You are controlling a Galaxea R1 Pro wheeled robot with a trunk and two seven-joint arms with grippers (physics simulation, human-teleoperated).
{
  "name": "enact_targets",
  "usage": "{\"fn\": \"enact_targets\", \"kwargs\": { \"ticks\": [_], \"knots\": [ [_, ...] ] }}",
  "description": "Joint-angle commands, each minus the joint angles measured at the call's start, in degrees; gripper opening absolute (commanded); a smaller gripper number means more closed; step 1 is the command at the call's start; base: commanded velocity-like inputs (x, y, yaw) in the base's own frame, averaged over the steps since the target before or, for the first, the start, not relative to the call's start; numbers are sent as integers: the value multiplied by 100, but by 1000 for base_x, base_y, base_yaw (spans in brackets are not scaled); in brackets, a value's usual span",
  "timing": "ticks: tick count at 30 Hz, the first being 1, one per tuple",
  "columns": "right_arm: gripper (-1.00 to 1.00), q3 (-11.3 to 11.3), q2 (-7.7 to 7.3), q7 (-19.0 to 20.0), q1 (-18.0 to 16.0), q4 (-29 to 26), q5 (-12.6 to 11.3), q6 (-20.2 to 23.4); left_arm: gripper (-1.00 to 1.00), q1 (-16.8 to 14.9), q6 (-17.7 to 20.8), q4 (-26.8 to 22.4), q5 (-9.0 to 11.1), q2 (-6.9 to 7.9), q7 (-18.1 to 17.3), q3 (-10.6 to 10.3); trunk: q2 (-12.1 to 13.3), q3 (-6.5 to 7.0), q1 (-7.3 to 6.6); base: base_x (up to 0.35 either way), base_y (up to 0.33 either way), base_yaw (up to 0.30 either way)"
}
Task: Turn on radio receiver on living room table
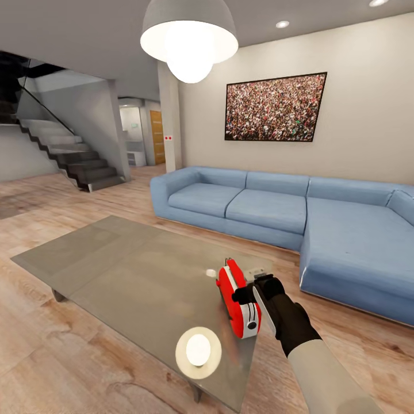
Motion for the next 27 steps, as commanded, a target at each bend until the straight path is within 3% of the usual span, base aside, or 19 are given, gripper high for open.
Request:
{"fn": "enact_targets", "kwargs": {
  "ticks": [1,6,7,27],
  "knots": [
    [100,0,0,0,0,0,0,0,100,0,0,0,-1,0,1,0,0,0,0,0,0,0],
    [100,0,0,0,0,0,0,0,100,0,0,0,-2,1,6,0,0,0,0,0,0,0],
    [-100,0,0,0,2,0,0,0,100,0,0,0,-2,1,5,0,0,0,0,0,0,0],
    [-100,0,-1,0,0,0,0,0,100,0,0,15,-19,54,13,0,0,0,0,0,0,0]
  ]
}}
